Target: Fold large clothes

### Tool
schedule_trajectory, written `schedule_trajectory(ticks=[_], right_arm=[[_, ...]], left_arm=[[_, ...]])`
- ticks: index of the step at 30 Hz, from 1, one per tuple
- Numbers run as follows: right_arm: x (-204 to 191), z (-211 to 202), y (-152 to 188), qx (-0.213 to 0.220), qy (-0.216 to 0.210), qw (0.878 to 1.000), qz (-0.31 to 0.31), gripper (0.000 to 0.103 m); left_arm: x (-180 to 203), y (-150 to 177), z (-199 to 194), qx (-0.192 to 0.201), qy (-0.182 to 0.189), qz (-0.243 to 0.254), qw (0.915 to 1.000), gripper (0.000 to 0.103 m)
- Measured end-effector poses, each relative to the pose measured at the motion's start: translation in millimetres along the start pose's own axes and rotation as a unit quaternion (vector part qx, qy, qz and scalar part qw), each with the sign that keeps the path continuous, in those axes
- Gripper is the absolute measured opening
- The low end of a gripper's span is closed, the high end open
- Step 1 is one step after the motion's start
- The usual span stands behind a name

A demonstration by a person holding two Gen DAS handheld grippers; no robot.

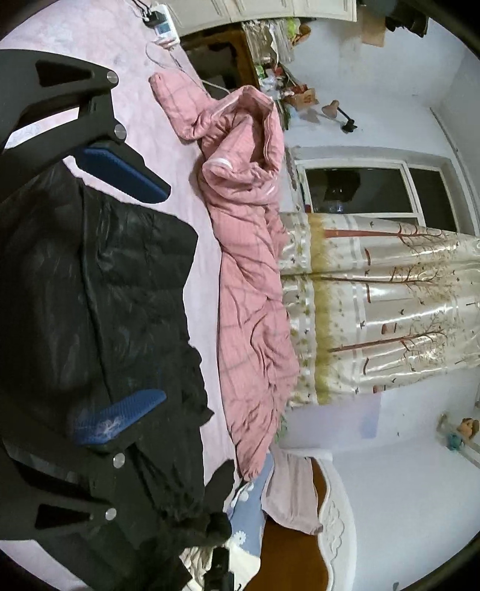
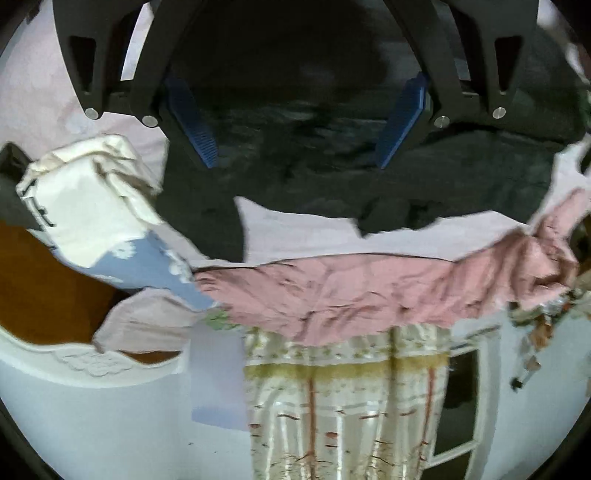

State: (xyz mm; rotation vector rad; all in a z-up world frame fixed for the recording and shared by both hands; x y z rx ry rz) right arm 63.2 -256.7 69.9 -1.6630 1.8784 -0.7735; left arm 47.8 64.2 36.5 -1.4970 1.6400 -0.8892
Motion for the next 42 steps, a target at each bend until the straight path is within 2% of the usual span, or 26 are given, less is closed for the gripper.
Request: schedule_trajectory(ticks=[3,7,12,15,18,22,26,27,31,34,36,42], right_arm=[[-11.6,-0.2,-3.2,-0.012,-0.040,0.999,-0.008,0.089],[-22.9,6.3,-8.4,-0.007,-0.038,0.999,-0.027,0.089],[-28.5,5.7,-29.9,0.008,-0.067,0.998,-0.003,0.089],[-32.0,5.2,-35.6,0.009,-0.056,0.998,-0.002,0.089],[-29.6,-1.5,-33.1,0.018,-0.061,0.998,-0.003,0.089],[-19.3,-4.5,-21.0,0.016,-0.036,0.999,0.017,0.089],[-16.0,-3.3,-0.7,-0.009,-0.076,0.997,0.023,0.089],[-17.2,-2.1,1.9,-0.011,-0.072,0.997,0.014,0.089],[-14.9,2.7,9.6,-0.003,-0.010,1.000,-0.027,0.089],[-0.3,3.0,9.7,-0.001,-0.007,1.000,-0.019,0.089],[11.3,1.7,5.8,0.002,-0.005,1.000,-0.008,0.089],[55.5,-10.6,-27.6,0.054,0.045,0.998,0.002,0.089]], left_arm=[[1.6,1.4,0.9,-0.013,0.011,-0.015,0.9997,0.100],[5.6,5.1,3.5,-0.021,0.018,-0.022,0.9994,0.100],[13.4,8.6,3.2,-0.031,0.023,-0.022,0.9990,0.100],[15.6,10.4,7.7,-0.042,0.034,-0.029,0.9981,0.100],[15.7,10.5,4.5,-0.035,0.034,-0.033,0.9983,0.100],[17.6,9.3,-3.7,-0.019,0.036,-0.029,0.9988,0.100],[22.8,11.0,-1.7,-0.022,0.031,-0.019,0.9991,0.100],[24.3,11.1,-0.8,-0.025,0.032,-0.018,0.9990,0.100],[26.2,11.6,0.8,-0.027,0.034,-0.020,0.9989,0.100],[28.2,13.3,4.9,-0.033,0.036,-0.017,0.9986,0.100],[28.7,14.4,8.9,-0.038,0.034,-0.014,0.9986,0.100],[23.4,17.5,27.2,-0.060,0.016,-0.017,0.9979,0.100]])
Point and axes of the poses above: each gripper's, at about its wrist camera, not at the fingertips, and z roughly the way its jaws point, x to its right, y to its underside, the point moved 3 cm from there along z, roughly the way its jaws point, and after that the axes turned 14 degrees about -x, right-handed, at the moved point
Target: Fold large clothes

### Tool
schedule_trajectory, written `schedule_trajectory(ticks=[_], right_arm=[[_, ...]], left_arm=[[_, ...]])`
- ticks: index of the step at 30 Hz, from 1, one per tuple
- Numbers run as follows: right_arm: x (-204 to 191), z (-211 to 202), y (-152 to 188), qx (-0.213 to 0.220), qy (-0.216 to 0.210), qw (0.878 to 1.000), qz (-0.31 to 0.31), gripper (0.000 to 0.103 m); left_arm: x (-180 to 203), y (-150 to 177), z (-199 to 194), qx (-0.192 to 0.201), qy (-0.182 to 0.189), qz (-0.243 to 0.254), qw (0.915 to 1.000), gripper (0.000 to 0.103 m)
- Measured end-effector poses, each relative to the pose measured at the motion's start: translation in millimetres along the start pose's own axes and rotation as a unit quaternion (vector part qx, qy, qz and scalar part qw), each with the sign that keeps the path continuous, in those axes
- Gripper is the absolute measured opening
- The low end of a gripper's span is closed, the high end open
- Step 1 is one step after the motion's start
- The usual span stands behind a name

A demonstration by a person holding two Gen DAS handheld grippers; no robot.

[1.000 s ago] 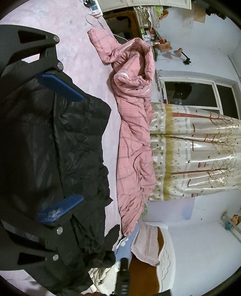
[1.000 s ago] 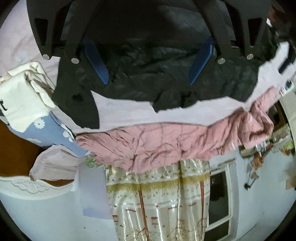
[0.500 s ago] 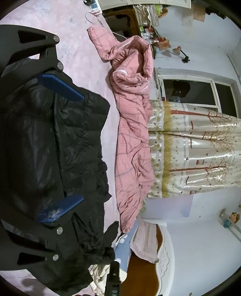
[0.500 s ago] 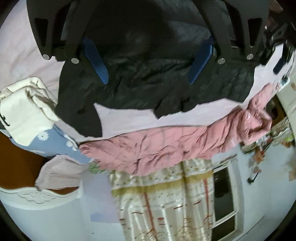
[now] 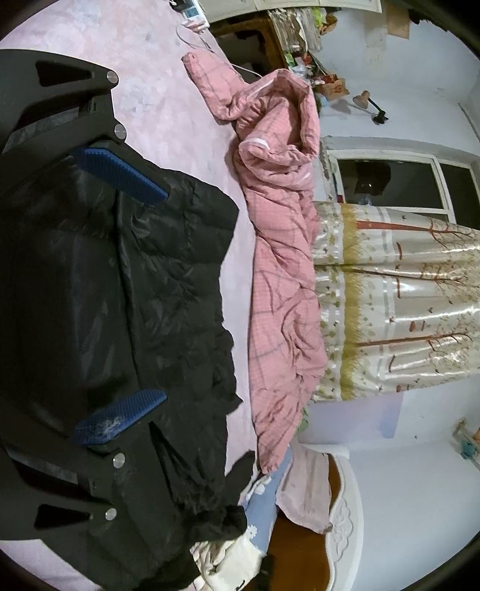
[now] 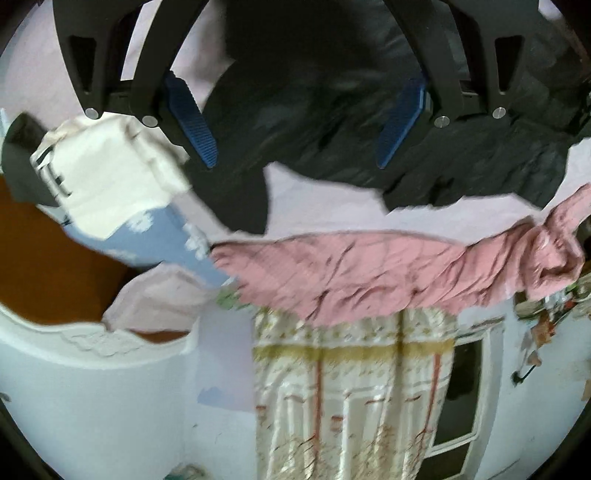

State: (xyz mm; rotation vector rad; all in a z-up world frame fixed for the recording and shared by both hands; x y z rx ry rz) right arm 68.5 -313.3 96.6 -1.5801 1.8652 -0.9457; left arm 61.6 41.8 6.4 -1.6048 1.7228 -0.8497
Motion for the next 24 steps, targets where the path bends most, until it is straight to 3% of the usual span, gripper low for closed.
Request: schedule_trajectory(ticks=[3,6,13,16,20,24], right_arm=[[36.2,12.5,-13.0,0.005,-0.001,0.997,0.071,0.089],[70.1,51.8,-20.9,-0.039,0.011,0.990,0.137,0.089],[94.6,105.2,-49.2,-0.085,-0.027,0.987,0.135,0.089],[111.7,123.5,-48.2,-0.105,-0.031,0.980,0.166,0.089],[144.5,145.4,-33.3,-0.131,-0.068,0.958,0.245,0.089],[143.5,166.5,-22.4,-0.171,-0.133,0.949,0.230,0.089]], left_arm=[[-6.1,-0.9,10.0,-0.012,0.004,-0.013,0.9998,0.100],[-6.9,1.9,26.3,-0.036,0.011,-0.024,0.9990,0.100],[0.1,11.1,50.2,-0.085,0.005,-0.013,0.9963,0.100],[-1.8,12.8,56.2,-0.099,0.011,-0.019,0.9948,0.100],[-3.2,13.1,57.2,-0.103,0.018,-0.023,0.9942,0.100],[-3.1,13.2,56.5,-0.104,0.016,-0.021,0.9942,0.100]])
Point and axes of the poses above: each gripper's, at about its wrist camera, not at the fingertips, and z roughly the way its jaws point, x to its right, y to its underside, the point moved 3 cm from there along z, roughly the way its jaws point, and after that the axes turned 14 degrees about -x, right-handed, at the moved point
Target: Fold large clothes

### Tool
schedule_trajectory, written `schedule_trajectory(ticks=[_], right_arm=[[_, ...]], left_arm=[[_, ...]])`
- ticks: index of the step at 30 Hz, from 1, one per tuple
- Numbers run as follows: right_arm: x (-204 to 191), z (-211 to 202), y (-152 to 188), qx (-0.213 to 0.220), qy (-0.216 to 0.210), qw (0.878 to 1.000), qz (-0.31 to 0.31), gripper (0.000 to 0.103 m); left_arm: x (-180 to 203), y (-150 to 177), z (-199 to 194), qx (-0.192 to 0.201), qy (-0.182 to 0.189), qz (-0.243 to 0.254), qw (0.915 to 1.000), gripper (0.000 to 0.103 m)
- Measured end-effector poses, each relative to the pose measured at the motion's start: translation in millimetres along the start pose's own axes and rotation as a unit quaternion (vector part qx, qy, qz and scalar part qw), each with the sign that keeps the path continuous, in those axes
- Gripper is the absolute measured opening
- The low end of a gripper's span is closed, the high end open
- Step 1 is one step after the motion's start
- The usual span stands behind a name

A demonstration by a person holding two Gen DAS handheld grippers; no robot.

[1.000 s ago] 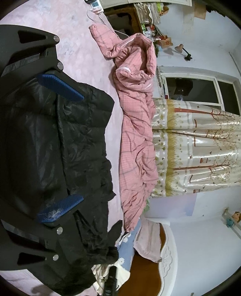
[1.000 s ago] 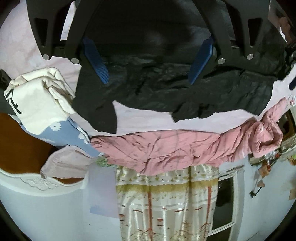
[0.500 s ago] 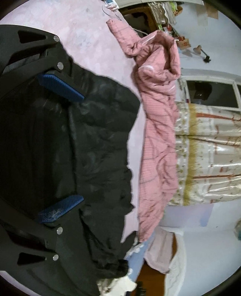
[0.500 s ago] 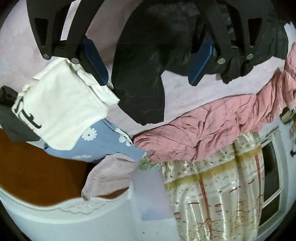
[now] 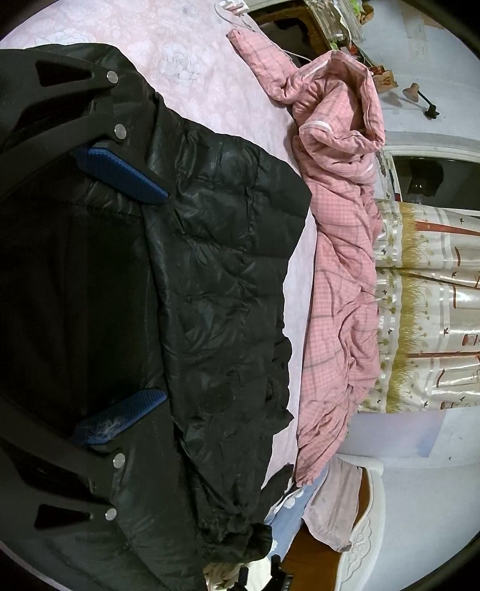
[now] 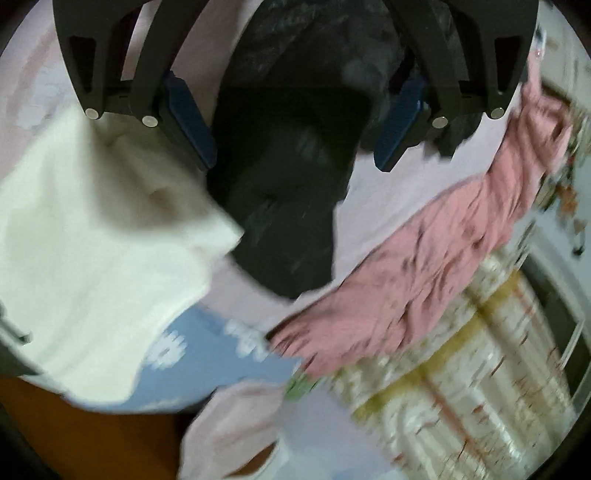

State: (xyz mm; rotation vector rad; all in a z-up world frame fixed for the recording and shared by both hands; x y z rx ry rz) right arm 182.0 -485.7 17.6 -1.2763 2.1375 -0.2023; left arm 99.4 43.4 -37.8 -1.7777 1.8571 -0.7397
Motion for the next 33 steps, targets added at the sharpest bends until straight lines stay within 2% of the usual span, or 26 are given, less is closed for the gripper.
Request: schedule_trajectory(ticks=[4,7,8,9,10,12,15,17,20,22,24,27,29,31,32,33], right_arm=[[8.5,17.5,6.2,-0.014,0.007,1.000,-0.001,0.089],[21.9,30.5,8.0,-0.031,-0.030,0.999,0.022,0.087],[22.9,32.8,8.6,-0.034,-0.045,0.998,0.023,0.074],[22.2,33.9,9.1,-0.035,-0.053,0.998,0.020,0.056],[19.2,34.5,9.8,-0.037,-0.060,0.997,0.011,0.048],[9.5,30.9,12.9,-0.032,-0.060,0.998,-0.012,0.011],[-17.4,5.3,19.9,-0.010,-0.047,0.997,-0.054,0.008],[-46.5,-22.3,31.0,0.007,-0.058,0.993,-0.101,0.008],[-86.3,-42.5,59.0,0.005,-0.050,0.985,-0.163,0.008],[-115.3,-44.7,86.1,-0.013,-0.049,0.975,-0.217,0.008],[-142.5,-33.7,114.7,-0.042,-0.031,0.964,-0.263,0.008],[-168.5,3.1,157.1,-0.098,0.014,0.951,-0.292,0.008],[-172.6,21.1,175.9,-0.111,0.047,0.948,-0.295,0.009],[-181.5,29.0,186.1,-0.110,0.080,0.939,-0.316,0.015],[-187.3,26.7,186.0,-0.104,0.086,0.935,-0.329,0.024],[-191.3,19.4,184.8,-0.091,0.078,0.934,-0.337,0.039]], left_arm=[[-0.3,0.3,0.0,0.000,0.002,-0.002,1.0000,0.100],[-1.0,0.2,0.3,0.000,0.003,-0.002,1.0000,0.100],[-1.1,0.1,0.2,0.000,0.002,-0.002,1.0000,0.100],[-1.1,0.1,0.1,0.000,0.002,-0.002,1.0000,0.100],[-1.2,0.2,0.0,0.000,0.002,-0.002,1.0000,0.100],[-1.4,0.1,-0.1,0.000,0.003,-0.002,1.0000,0.100],[-1.1,0.0,-0.3,0.001,0.003,-0.003,1.0000,0.100],[-1.2,-0.2,-0.1,0.000,0.002,-0.002,1.0000,0.100],[-1.6,-0.7,0.0,0.000,0.002,-0.002,1.0000,0.100],[-1.8,-0.4,-0.3,0.001,0.003,-0.003,1.0000,0.100],[-1.4,-0.6,-0.5,0.003,0.003,-0.003,1.0000,0.100],[-1.2,-1.6,-3.3,0.007,0.005,-0.005,1.0000,0.100],[-1.2,-2.1,-4.5,0.007,0.006,-0.005,0.9999,0.100],[-1.1,-2.3,-4.4,0.007,0.007,-0.006,0.9999,0.100],[-1.0,-2.2,-4.9,0.007,0.007,-0.006,0.9999,0.100],[-1.1,-2.3,-5.5,0.007,0.009,-0.007,0.9999,0.100]])
Point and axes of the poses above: each gripper's, at about its wrist camera, not at the fingertips, and z roughly the way its jaws point, x to its right, y to its underside, the point moved 3 cm from there along z, roughly the way its jaws point, and after that the axes turned 14 degrees about -x, right-handed, at the moved point
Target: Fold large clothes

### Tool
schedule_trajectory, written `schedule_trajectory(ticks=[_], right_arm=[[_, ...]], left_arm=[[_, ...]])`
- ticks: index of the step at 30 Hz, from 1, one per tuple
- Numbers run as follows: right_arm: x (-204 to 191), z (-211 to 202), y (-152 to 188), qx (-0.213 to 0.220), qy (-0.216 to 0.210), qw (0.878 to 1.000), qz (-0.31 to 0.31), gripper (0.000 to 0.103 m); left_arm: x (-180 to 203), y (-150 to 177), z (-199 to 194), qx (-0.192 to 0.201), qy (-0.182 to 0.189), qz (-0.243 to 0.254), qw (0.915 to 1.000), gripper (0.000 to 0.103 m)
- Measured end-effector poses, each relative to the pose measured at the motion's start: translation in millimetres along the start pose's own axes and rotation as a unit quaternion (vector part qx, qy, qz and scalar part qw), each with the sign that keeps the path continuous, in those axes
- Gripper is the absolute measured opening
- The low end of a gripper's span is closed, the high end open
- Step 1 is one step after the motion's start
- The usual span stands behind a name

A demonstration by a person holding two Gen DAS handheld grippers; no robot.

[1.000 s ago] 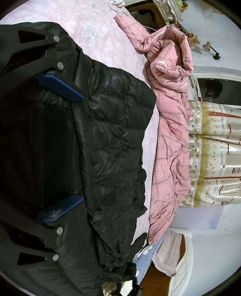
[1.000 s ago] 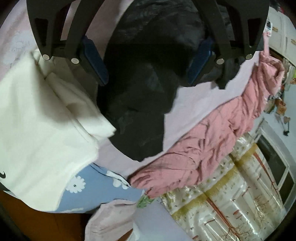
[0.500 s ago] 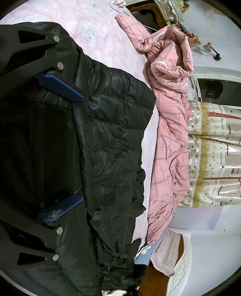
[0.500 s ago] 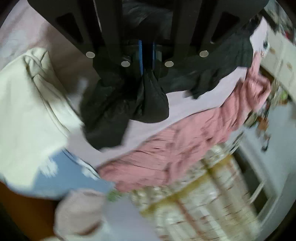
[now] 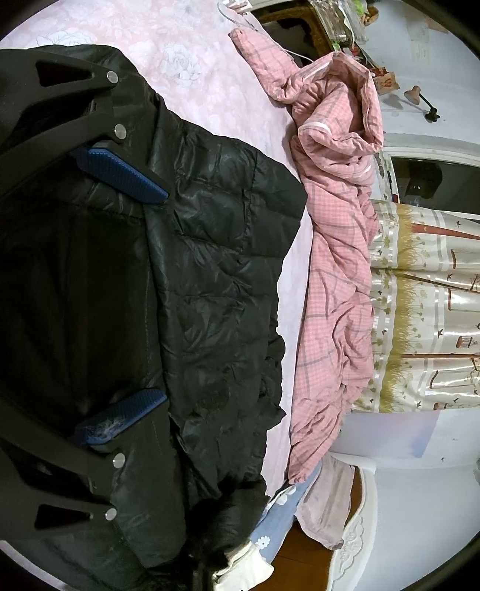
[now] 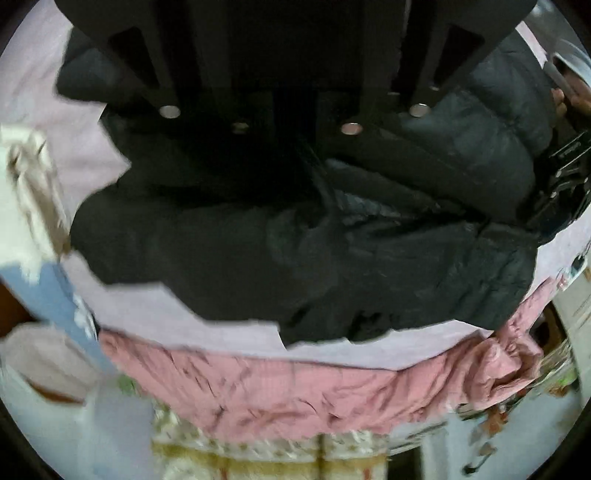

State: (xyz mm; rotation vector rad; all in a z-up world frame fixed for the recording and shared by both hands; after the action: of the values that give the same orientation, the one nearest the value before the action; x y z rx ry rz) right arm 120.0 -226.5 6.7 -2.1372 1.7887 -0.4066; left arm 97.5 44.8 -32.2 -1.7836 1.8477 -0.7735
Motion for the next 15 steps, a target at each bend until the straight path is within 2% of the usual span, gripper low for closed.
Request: schedule_trajectory(ticks=[1,2,3,5,7,9,11,12,15], right_arm=[[2.3,-10.5,-0.3,0.022,-0.015,1.000,0.005,0.048],[7.4,-20.6,0.6,0.045,-0.037,0.998,0.014,0.064],[13.7,-33.1,-1.6,0.070,-0.064,0.995,0.026,0.070],[33.8,-54.8,-5.1,0.111,-0.094,0.988,0.053,0.070],[67.2,-69.9,-7.2,0.151,-0.097,0.979,0.096,0.070],[111.3,-74.2,-7.8,0.170,-0.102,0.967,0.157,0.070],[157.9,-67.6,-9.4,0.169,-0.110,0.954,0.223,0.070],[180.2,-60.5,-11.9,0.160,-0.100,0.950,0.250,0.070],[230.1,-25.3,-21.6,0.112,-0.042,0.949,0.292,0.070]], left_arm=[[0.2,-0.5,0.0,0.000,0.001,-0.001,1.0000,0.100],[0.1,0.0,0.1,0.000,0.000,0.000,1.0000,0.100],[0.4,-0.3,0.2,0.000,0.000,0.000,1.0000,0.100],[-0.2,0.2,0.2,0.000,-0.001,0.001,1.0000,0.100],[-0.3,-0.4,0.0,0.000,-0.001,0.001,1.0000,0.100],[-0.7,0.1,0.4,0.000,-0.001,0.001,1.0000,0.100],[-0.4,0.2,0.2,-0.001,-0.002,0.001,1.0000,0.100],[-0.5,0.1,0.3,-0.001,-0.002,0.001,1.0000,0.100],[-0.3,0.1,0.6,-0.002,-0.003,0.002,1.0000,0.100]])
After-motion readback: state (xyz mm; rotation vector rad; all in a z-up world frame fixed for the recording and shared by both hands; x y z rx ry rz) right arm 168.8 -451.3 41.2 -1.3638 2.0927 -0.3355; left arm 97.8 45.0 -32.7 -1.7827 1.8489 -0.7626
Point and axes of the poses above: each gripper's, at about its wrist camera, not at the fingertips, and z roughly the way its jaws point, x to its right, y to its underside, the point moved 3 cm from there along z, roughly the way its jaws point, and after that the axes turned 14 degrees about -x, right-handed, at the moved point
